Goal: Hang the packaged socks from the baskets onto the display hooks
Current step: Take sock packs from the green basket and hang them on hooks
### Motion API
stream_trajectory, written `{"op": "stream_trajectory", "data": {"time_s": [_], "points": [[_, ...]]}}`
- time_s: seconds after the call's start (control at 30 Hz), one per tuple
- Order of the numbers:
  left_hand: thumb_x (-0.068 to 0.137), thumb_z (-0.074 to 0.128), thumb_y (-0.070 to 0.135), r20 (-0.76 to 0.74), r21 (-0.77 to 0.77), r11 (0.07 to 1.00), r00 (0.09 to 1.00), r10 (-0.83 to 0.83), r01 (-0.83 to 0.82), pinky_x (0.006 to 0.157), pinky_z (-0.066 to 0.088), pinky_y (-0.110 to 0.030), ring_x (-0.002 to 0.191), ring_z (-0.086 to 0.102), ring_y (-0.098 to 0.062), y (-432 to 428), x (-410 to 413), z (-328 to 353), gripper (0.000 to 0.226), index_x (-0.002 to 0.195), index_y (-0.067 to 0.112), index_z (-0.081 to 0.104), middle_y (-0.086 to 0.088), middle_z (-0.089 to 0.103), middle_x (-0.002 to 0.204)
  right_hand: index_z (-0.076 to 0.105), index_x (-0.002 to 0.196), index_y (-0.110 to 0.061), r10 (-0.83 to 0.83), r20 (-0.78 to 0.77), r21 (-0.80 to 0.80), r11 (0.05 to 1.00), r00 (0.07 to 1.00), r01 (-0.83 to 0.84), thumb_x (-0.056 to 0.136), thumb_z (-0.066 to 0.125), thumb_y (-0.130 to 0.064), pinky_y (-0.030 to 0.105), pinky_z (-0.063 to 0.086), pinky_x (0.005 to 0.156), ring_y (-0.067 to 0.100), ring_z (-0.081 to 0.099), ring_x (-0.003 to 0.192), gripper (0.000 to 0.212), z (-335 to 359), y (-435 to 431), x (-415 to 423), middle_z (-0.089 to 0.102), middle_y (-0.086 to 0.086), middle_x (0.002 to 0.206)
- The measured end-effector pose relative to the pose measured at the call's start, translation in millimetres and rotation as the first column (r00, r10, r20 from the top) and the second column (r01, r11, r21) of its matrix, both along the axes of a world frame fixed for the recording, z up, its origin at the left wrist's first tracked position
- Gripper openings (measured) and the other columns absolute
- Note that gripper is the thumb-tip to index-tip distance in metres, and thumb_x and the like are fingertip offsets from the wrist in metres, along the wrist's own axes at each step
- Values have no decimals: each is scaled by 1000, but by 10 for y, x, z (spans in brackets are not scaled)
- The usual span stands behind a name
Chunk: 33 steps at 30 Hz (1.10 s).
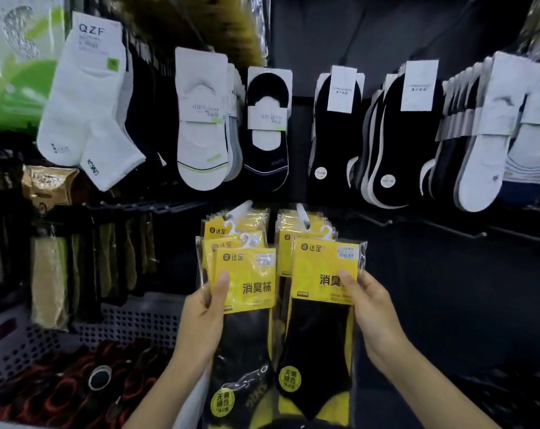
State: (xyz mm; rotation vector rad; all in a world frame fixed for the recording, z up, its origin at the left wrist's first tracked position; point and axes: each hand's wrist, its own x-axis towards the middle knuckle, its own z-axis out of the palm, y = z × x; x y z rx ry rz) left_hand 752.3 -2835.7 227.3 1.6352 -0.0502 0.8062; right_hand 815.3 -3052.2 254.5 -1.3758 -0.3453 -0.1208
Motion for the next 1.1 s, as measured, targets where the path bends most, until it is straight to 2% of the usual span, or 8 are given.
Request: {"op": "stream_trajectory", "data": {"time_s": [0.17, 0.37, 0.5, 0.67, 0.77, 0.9, 1.0, 1.1], "points": [[83, 42, 60, 60, -4, 996, 994, 88, -88, 64, 33, -34, 63, 46, -19, 158, -16, 69, 64, 72, 0, 60, -13, 52, 60, 64, 99, -26, -39, 44, -66, 997, 998, 42, 96, 52, -22, 15, 52, 65, 4, 71, 82, 13, 112, 119, 223, 75, -6, 91], [86, 41, 58, 75, 11, 998, 995, 65, -66, 71, 38, -37, 71, 57, -36, 253, 41, 49, 57, 80, 11, 72, -20, 70, 79, 64, 100, -20, -70, 47, -97, 993, 996, 74, 95, 54, -19, 20, 53, 74, 7, 69, 87, 11, 73, 314, 493, 72, -4, 93], [86, 42, 55, 86, -15, 997, 993, 75, -74, 66, 46, -19, 78, 65, -19, 268, 62, 53, 45, 88, 22, 72, 1, 74, 84, 66, 106, -13, -155, 92, -145, 975, 984, 167, 91, 61, -21, 15, 51, 67, 7, 67, 88, 18, 44, 343, 698, 71, -1, 95], [87, 42, 55, 38, -12, 997, 996, 76, -76, 62, 38, -31, 61, 49, -17, 215, 52, 60, 52, 72, 9, 62, -3, 56, 62, 68, 103, -13, -265, 129, -209, 935, 955, 288, 87, 66, -27, 24, 52, 78, 15, 67, 93, 21, 20, 372, 837, 71, 0, 95], [87, 44, 51, 52, -8, 997, 996, 77, -77, 58, 43, -10, 56, 53, -1, 116, 43, 61, 43, 60, 21, 61, 6, 60, 57, 61, 99, -16, -348, 138, -221, 902, 927, 372, 83, 71, -28, 17, 46, 69, 16, 64, 92, 22, -9, 356, 774, 64, -4, 92], [85, 45, 57, 32, -29, 999, 999, 15, -14, 58, 37, -17, 63, 50, -14, 27, 81, 27, 63, 72, -4, 58, -3, 56, 65, 51, 109, -21, -432, 197, -188, 864, 880, 466, 82, 72, -29, 17, 44, 75, 9, 54, 93, 36, -49, 282, 502, 51, -6, 108], [78, 46, 65, -9, -54, 999, 1000, 8, -8, 55, 27, -21, 58, 37, -14, -93, 101, 7, 66, 62, 2, 48, -4, 39, 59, 57, 97, -28, -246, 154, -120, 957, 957, 265, 85, 61, -41, 14, 43, 69, 3, 60, 86, 18, -57, 282, 190, 62, -8, 99], [77, 48, 69, -19, -36, 999, 999, -31, 30, 54, 35, -18, 47, 41, -7, -244, 140, -24, 51, 50, 25, 44, 12, 44, 50, 62, 97, -26, -44, 107, -88, 995, 993, 53, 73, 61, -53, 19, 50, 72, 2, 64, 81, 36, -76, 326, -68, 67, -5, 93]]}}
